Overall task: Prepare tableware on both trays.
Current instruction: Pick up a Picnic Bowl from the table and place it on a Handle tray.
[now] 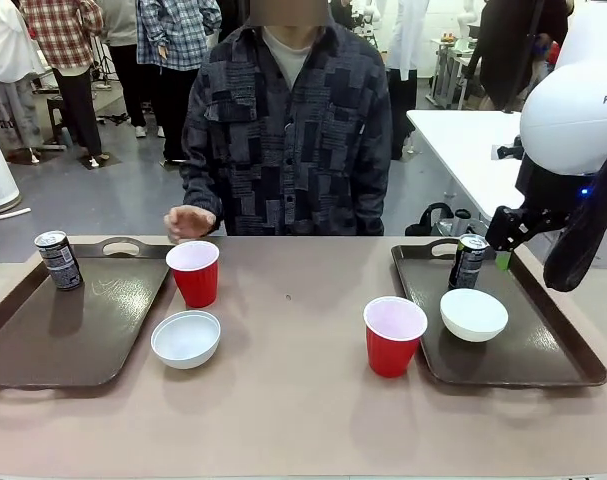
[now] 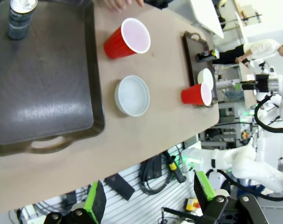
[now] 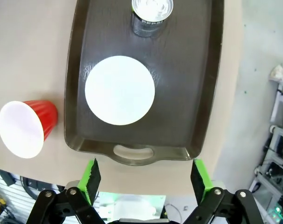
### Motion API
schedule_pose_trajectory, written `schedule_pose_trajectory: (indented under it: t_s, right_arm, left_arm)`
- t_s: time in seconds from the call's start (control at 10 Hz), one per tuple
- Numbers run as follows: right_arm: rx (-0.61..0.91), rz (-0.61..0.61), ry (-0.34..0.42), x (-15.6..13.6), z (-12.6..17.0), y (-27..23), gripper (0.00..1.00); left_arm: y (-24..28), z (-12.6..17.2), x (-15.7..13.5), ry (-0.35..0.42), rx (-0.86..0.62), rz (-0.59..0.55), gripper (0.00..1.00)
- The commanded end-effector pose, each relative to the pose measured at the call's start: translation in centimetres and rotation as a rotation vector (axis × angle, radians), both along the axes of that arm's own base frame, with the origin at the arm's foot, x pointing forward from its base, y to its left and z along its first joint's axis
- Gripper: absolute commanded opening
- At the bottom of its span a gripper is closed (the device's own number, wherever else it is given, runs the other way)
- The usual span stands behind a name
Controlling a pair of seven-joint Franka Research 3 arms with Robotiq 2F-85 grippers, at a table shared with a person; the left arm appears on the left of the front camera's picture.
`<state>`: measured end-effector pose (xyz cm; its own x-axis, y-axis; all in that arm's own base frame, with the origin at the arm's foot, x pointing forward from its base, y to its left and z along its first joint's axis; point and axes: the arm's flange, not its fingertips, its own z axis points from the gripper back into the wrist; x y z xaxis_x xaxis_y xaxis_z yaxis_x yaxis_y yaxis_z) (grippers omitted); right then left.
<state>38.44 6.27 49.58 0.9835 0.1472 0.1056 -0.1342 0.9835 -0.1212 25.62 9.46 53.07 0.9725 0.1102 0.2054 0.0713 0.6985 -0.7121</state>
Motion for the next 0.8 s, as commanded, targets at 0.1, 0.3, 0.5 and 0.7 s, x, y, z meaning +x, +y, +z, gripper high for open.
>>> schedule_pose_trajectory:
  t_s: [0.1, 0.3, 0.5, 0.7]
  right_arm:
    - [0.009, -0.008, 0.004, -0.21, -0.25, -0.28, 1.0]
    - [0.009, -0.008, 0.004, -0.21, -0.25, -0.28, 1.0]
    - [0.009, -0.008, 0.004, -0.21, -0.25, -0.28, 1.0]
    - [0.002, -0.002, 0.002, 0.03, -0.05, -0.08, 1.0]
  left_arm:
    - [-0.15, 0.21, -0.06, 0.004, -0.019, 0.01, 1.0]
    - [-0.15, 0.21, -0.06, 0.004, -0.019, 0.01, 1.0]
    - [-0.15, 0.21, -0.06, 0.004, -0.019, 0.01, 1.0]
    - [0.0, 0.0, 0.0, 0.0, 0.0, 0.0, 1.0]
